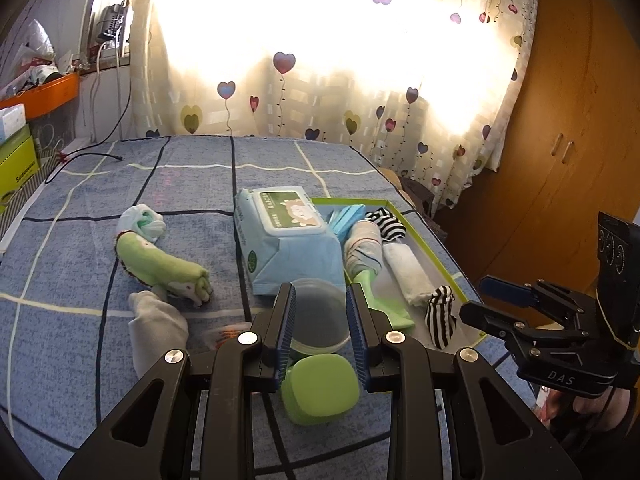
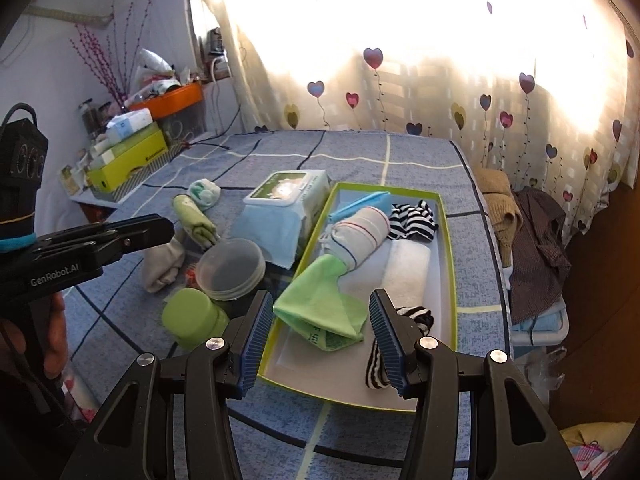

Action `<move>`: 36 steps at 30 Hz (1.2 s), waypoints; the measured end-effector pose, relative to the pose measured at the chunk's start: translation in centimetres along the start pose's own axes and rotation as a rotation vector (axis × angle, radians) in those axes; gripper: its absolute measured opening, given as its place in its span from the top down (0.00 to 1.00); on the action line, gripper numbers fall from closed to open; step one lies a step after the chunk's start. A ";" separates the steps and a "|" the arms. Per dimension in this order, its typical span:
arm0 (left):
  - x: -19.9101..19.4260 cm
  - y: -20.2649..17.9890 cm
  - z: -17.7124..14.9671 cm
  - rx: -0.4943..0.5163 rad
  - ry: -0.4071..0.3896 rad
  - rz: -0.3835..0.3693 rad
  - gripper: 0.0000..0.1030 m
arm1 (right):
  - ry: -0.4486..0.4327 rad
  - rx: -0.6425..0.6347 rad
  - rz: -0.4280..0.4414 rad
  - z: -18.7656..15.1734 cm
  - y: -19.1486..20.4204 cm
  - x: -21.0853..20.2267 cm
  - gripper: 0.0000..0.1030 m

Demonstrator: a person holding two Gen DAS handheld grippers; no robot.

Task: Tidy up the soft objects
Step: 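Withdraw both grippers from the tray back toward the pile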

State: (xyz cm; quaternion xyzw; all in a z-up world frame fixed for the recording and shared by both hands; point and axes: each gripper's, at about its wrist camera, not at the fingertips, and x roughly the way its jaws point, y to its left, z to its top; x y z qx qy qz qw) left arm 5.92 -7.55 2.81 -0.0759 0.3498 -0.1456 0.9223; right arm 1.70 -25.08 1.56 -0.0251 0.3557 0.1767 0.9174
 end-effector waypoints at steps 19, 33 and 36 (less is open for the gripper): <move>-3.6 6.9 -2.3 -0.124 -0.038 0.155 0.74 | -0.028 -0.077 0.065 1.0 4.1 -0.4 0.40; -2.9 9.3 -2.8 -0.170 -0.014 0.197 0.62 | -0.027 -0.127 0.102 1.8 5.9 0.2 0.40; -2.7 9.9 -3.0 -0.180 -0.008 0.206 0.62 | -0.023 -0.139 0.109 2.1 6.4 0.6 0.40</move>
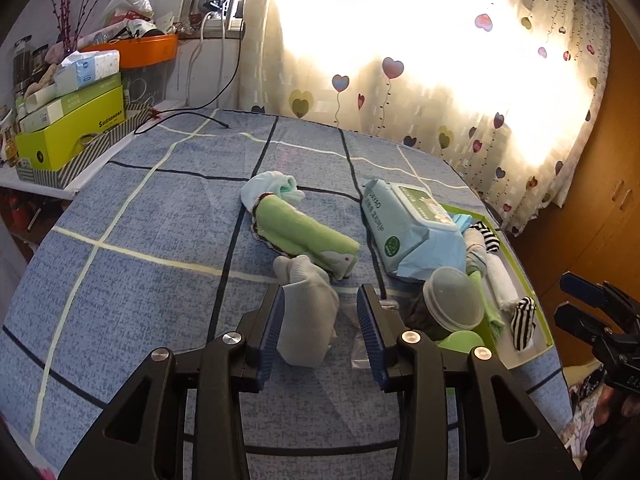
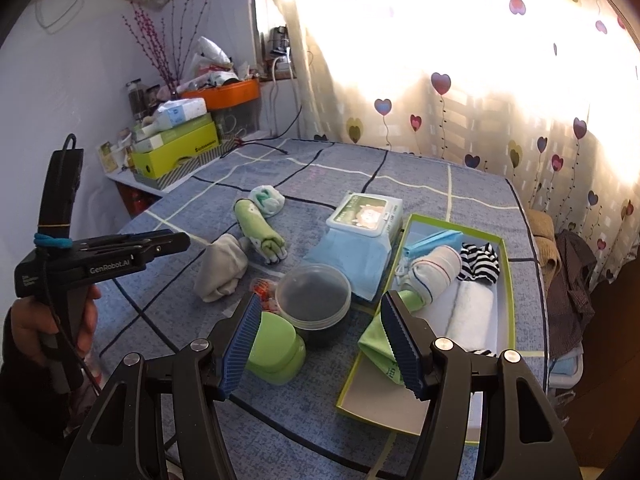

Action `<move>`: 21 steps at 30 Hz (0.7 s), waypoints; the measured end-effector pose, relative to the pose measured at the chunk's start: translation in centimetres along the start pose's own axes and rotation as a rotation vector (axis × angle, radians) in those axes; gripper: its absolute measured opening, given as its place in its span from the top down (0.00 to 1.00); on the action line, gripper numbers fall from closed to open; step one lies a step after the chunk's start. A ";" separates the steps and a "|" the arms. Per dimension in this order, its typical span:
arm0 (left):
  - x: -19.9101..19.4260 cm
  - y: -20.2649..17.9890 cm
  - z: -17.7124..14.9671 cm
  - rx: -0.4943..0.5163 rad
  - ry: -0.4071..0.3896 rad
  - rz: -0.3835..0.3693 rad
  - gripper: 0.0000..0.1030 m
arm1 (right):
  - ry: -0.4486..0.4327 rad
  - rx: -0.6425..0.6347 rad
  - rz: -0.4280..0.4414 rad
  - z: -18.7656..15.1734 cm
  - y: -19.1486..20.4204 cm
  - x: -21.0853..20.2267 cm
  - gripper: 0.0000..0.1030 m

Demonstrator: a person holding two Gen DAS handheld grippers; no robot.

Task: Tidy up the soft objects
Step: 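Withdraw both grippers from the tray back toward the pile, then lower the left gripper onto the clear plastic packet and close it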

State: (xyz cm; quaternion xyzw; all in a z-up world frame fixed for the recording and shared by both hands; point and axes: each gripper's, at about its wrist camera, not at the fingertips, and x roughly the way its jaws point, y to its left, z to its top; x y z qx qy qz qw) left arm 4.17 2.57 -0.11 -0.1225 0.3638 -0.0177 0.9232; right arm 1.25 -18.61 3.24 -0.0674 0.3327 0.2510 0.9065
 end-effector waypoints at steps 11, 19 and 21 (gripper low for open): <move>2.1 0.9 -0.5 -0.011 0.050 -0.018 0.62 | 0.022 -0.028 0.019 0.8 1.1 1.5 0.40; 4.1 1.5 -0.7 -0.023 0.092 -0.027 0.61 | 0.038 -0.053 0.036 1.2 2.0 2.6 0.40; 4.4 1.5 -0.7 -0.022 0.095 -0.031 0.60 | 0.044 -0.054 0.034 1.2 2.1 2.8 0.40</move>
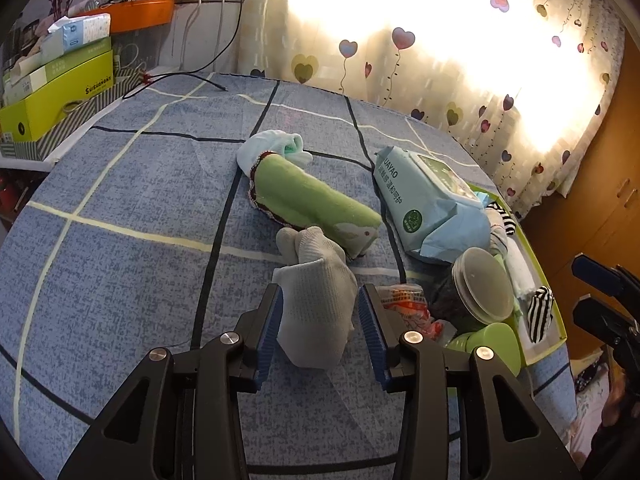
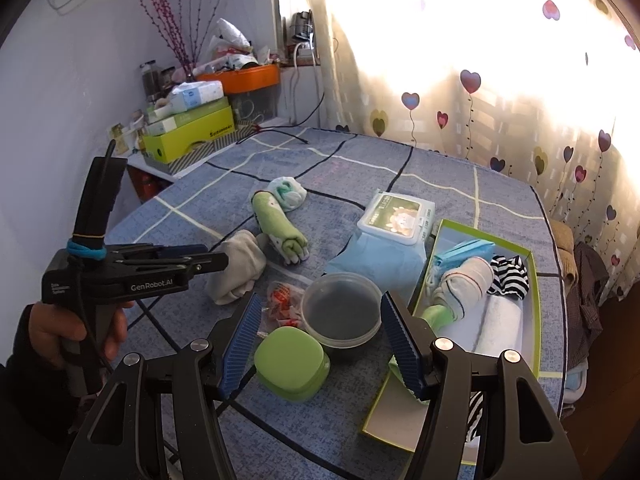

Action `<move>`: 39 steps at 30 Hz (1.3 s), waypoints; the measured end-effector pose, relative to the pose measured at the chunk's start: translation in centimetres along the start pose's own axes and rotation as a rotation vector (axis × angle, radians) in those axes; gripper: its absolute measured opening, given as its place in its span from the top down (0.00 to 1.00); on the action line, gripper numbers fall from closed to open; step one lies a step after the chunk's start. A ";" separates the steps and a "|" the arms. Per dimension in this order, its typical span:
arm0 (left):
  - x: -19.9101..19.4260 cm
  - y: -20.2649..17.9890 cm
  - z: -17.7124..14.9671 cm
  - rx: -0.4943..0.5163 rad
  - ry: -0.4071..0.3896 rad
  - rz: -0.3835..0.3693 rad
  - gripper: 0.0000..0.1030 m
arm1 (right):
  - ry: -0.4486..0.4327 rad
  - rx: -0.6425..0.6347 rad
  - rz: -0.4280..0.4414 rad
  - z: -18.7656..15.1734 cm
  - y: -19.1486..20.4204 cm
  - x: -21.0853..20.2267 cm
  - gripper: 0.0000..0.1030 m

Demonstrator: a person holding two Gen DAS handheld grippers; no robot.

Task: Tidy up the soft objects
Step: 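Lower the left gripper onto the clear plastic packet and close it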

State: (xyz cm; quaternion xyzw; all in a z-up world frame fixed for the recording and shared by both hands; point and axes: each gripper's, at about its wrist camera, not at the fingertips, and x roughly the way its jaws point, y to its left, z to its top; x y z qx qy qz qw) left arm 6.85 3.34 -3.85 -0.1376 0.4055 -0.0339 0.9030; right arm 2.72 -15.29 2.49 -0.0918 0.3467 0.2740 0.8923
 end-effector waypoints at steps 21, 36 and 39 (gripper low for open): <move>2.4 -4.7 -0.8 0.089 0.064 -0.102 0.57 | 0.018 0.021 -0.010 -0.2 -0.8 0.8 0.40; 5.4 -6.0 -1.0 0.124 0.124 -0.087 0.60 | 0.023 0.040 -0.008 -0.4 -2.0 1.1 0.40; 5.4 -6.1 -1.0 0.137 0.119 -0.080 0.67 | 0.023 0.040 -0.008 -0.4 -2.0 1.1 0.40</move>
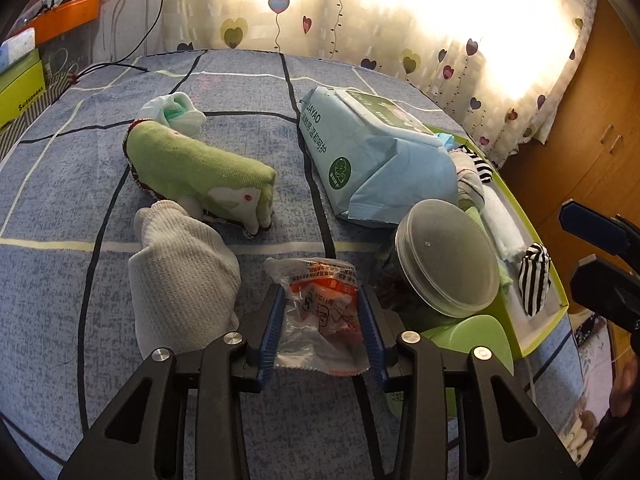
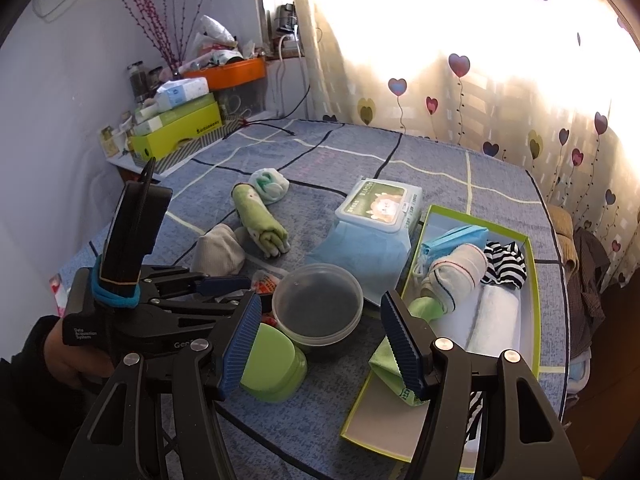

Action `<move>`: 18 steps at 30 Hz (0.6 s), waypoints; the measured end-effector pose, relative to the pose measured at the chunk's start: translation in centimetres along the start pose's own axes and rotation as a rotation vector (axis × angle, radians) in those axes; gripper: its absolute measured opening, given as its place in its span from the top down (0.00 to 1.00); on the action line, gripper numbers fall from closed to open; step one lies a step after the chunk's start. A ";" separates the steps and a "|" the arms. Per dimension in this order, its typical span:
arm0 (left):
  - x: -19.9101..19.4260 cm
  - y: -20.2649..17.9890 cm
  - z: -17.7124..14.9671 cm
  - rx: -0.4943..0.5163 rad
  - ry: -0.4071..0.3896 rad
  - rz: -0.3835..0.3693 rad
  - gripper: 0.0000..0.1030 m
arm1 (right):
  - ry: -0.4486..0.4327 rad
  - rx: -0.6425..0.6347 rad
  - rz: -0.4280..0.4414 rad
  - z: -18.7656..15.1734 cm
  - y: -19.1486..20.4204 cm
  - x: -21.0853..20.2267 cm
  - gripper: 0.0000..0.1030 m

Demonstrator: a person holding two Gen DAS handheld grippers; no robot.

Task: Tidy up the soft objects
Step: 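Lower the left gripper onto the clear plastic packet and close it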

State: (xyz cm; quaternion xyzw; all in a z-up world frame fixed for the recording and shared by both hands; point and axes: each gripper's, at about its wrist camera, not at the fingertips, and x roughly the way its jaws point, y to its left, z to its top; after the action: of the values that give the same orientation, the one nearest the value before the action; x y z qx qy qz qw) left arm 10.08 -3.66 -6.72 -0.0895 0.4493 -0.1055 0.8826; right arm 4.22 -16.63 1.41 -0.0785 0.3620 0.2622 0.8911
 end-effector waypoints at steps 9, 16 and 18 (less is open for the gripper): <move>-0.6 -0.3 0.0 0.033 -0.022 -0.004 0.83 | -0.004 -0.002 -0.004 0.1 -0.1 -0.1 0.40; -4.0 -0.2 0.4 0.029 -0.111 -0.011 0.83 | -0.024 -0.003 -0.009 0.2 0.2 -0.7 0.40; -5.3 0.2 0.5 0.022 -0.142 -0.012 0.83 | -0.029 -0.006 -0.008 0.2 0.4 -0.8 0.40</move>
State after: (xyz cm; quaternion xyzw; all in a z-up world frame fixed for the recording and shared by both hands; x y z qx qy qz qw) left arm 7.50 -2.07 -2.37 -0.0897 0.3840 -0.1090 0.9125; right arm 3.68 -16.57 2.17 -0.0785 0.3481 0.2609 0.8970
